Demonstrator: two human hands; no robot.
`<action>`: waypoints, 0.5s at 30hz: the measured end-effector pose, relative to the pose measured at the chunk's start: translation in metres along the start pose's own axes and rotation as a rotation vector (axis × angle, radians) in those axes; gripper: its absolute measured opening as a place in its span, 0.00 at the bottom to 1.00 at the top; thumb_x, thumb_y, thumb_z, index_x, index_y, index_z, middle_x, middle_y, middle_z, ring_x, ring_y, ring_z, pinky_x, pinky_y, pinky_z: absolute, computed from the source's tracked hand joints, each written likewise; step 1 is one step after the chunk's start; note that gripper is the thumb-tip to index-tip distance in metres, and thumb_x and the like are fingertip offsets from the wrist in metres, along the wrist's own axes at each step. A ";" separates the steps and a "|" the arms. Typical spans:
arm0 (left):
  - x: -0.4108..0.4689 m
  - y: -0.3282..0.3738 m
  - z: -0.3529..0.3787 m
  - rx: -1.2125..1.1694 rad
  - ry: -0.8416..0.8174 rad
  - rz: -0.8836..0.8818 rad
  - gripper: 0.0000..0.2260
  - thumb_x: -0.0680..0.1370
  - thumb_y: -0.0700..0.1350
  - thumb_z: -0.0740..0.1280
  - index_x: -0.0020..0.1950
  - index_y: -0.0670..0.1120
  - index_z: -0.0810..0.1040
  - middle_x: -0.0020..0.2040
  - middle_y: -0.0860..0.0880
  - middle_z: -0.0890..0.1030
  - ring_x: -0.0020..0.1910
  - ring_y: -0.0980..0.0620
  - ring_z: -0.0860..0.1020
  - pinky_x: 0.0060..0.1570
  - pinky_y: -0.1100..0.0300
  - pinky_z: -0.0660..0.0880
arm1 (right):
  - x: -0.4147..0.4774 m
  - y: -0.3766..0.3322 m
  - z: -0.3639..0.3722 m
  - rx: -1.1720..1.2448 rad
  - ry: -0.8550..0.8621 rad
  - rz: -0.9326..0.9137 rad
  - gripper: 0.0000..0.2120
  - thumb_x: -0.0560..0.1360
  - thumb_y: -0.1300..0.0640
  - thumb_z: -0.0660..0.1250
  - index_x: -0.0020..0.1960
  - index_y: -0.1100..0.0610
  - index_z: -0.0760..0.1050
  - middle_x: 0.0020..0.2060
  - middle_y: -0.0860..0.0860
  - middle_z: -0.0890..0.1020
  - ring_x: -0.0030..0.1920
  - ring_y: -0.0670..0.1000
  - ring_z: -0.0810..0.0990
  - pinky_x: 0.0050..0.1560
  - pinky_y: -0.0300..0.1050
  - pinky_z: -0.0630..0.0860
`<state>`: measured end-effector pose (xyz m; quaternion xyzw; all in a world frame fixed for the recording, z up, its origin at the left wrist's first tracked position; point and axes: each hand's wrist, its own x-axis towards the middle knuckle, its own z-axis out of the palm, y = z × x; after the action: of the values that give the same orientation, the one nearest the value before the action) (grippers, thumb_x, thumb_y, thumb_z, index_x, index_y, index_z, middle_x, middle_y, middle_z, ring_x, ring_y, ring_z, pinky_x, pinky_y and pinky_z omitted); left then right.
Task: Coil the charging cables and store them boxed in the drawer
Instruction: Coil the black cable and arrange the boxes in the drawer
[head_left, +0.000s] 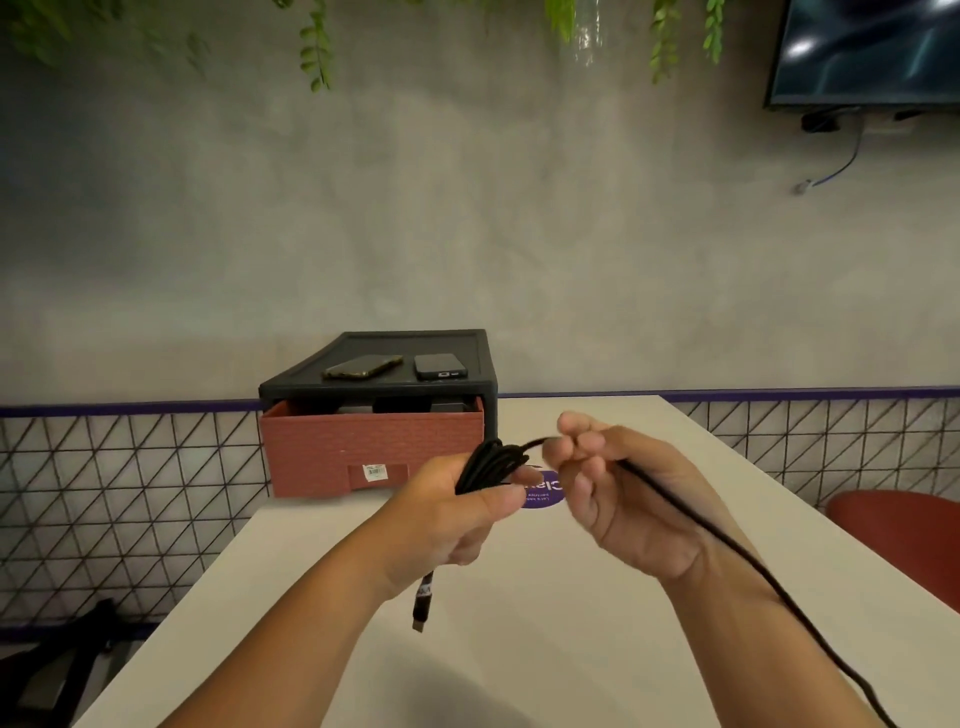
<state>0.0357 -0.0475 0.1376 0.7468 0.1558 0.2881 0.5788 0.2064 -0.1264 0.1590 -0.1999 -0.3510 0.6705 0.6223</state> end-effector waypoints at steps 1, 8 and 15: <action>-0.001 -0.001 -0.002 -0.021 0.023 -0.011 0.09 0.71 0.47 0.66 0.47 0.44 0.79 0.23 0.54 0.61 0.21 0.58 0.57 0.23 0.67 0.57 | 0.000 -0.006 -0.002 0.046 0.027 -0.040 0.23 0.42 0.70 0.81 0.35 0.62 0.81 0.31 0.55 0.79 0.22 0.43 0.75 0.26 0.37 0.78; -0.006 -0.007 -0.012 -0.430 -0.003 0.063 0.15 0.62 0.51 0.76 0.31 0.45 0.72 0.18 0.55 0.59 0.15 0.59 0.57 0.22 0.65 0.59 | 0.001 -0.017 -0.009 -0.016 0.246 -0.171 0.05 0.63 0.66 0.67 0.31 0.60 0.82 0.30 0.54 0.79 0.21 0.41 0.72 0.27 0.32 0.76; -0.001 -0.011 -0.041 -0.975 -0.309 0.255 0.17 0.82 0.49 0.54 0.45 0.39 0.75 0.25 0.49 0.65 0.23 0.51 0.64 0.35 0.57 0.70 | -0.007 -0.006 -0.032 -0.077 0.193 -0.144 0.23 0.41 0.62 0.84 0.35 0.59 0.82 0.31 0.55 0.79 0.19 0.41 0.69 0.23 0.33 0.73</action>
<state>0.0115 -0.0133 0.1332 0.4374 -0.1758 0.2818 0.8356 0.2343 -0.1259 0.1404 -0.2613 -0.3286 0.5876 0.6917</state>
